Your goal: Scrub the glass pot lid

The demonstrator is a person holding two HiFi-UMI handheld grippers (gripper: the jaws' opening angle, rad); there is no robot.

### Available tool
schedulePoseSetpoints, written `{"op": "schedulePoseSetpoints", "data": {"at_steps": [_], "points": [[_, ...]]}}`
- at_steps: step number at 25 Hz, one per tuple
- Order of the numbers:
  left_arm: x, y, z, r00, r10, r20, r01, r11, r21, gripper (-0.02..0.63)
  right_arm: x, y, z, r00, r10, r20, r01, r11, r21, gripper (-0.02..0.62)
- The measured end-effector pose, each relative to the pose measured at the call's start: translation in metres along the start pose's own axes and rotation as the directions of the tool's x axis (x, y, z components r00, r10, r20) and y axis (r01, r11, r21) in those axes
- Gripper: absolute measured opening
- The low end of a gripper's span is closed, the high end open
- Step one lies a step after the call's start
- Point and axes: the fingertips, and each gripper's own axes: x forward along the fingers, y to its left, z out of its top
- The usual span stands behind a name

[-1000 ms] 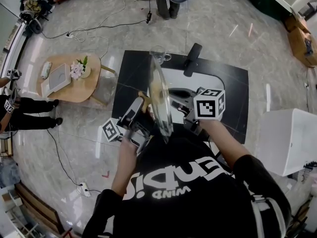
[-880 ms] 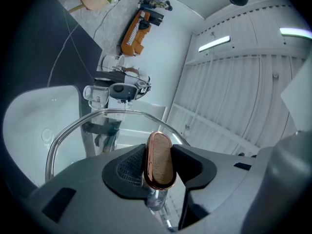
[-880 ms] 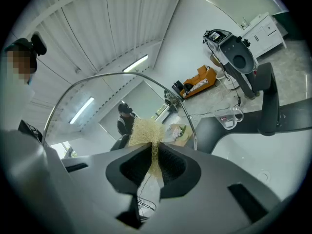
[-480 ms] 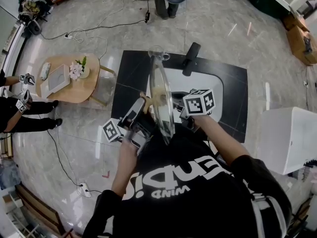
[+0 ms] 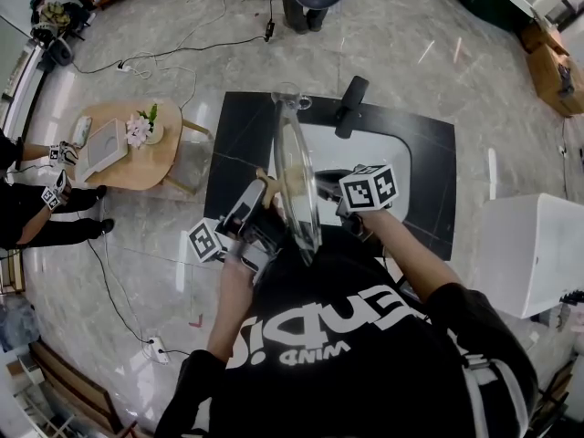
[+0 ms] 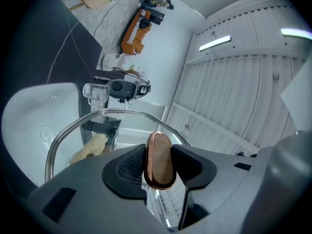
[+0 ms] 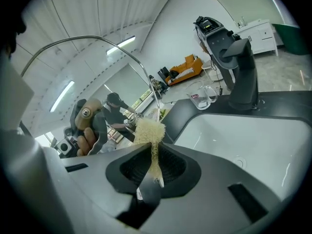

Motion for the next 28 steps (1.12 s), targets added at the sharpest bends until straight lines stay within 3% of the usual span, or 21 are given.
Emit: {"op": "schedulePoseSetpoints", "data": {"at_steps": [15, 23, 28], "points": [[-0.031, 0.000, 0.030, 0.994, 0.045, 0.098, -0.051, 0.997, 0.053, 0.176, -0.067, -0.028, 0.019, 0.993, -0.071, 0.098, 0.069, 0.997, 0.024, 0.037], [-0.057, 0.000, 0.053, 0.979, 0.104, 0.175, -0.123, 0.987, 0.100, 0.176, -0.101, -0.037, 0.034, 0.973, -0.133, 0.186, 0.130, 0.991, 0.027, 0.037], [-0.061, 0.005, 0.061, 0.959, 0.188, 0.213, -0.225, 0.960, 0.168, 0.176, -0.098, -0.030, 0.035, 0.973, -0.128, 0.189, 0.131, 0.991, -0.002, 0.037]]}}
